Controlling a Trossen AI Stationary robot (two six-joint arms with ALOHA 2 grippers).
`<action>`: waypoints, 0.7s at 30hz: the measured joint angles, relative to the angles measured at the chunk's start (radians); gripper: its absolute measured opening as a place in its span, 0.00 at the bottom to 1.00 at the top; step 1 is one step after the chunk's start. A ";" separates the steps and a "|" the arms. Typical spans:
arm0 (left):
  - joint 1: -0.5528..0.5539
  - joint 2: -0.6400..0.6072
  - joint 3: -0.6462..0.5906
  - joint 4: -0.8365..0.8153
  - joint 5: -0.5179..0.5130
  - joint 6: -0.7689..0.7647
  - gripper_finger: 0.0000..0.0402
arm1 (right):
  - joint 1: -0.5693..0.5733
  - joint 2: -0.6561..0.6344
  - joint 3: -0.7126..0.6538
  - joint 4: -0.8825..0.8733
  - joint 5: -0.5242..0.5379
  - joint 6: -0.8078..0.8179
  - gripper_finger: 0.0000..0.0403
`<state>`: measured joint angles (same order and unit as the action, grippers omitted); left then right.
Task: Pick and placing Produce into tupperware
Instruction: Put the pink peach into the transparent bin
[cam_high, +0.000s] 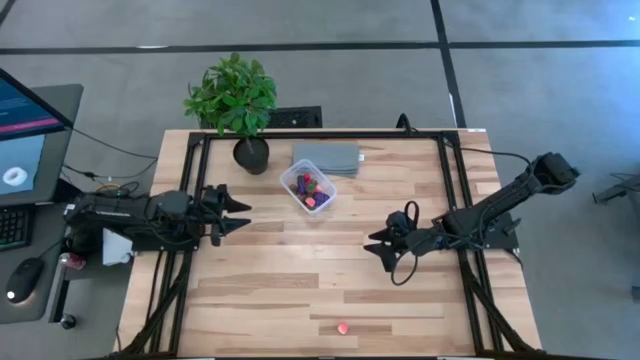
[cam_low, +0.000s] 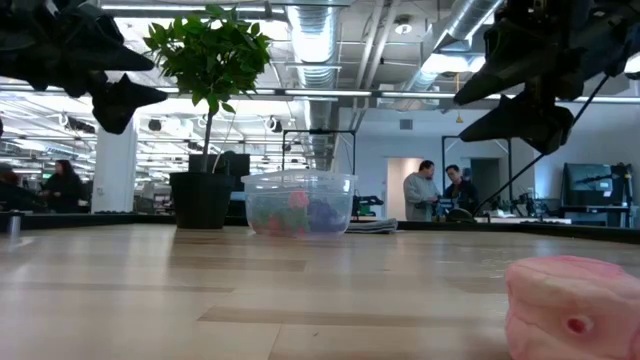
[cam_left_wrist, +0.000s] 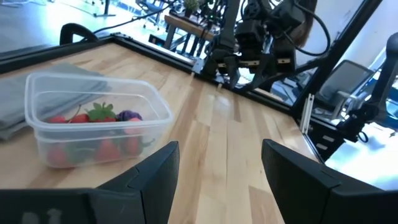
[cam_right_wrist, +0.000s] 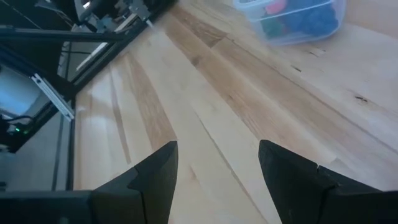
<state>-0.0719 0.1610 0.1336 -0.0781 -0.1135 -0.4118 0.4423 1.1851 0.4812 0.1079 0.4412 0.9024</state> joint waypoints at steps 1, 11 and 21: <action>0.000 -0.013 -0.002 -0.010 0.000 0.000 0.55 | 0.000 0.000 0.000 0.005 -0.004 0.008 0.62; 0.000 -0.133 -0.004 -0.166 0.004 -0.061 0.55 | 0.038 0.000 0.000 0.040 -0.269 0.016 0.62; 0.000 -0.157 -0.004 -0.204 0.003 -0.143 0.55 | 0.161 0.156 0.112 0.020 -0.331 -0.093 0.62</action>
<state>-0.0718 0.0036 0.1291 -0.2822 -0.1104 -0.5550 0.6034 1.3412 0.5929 0.1276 0.1098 0.8094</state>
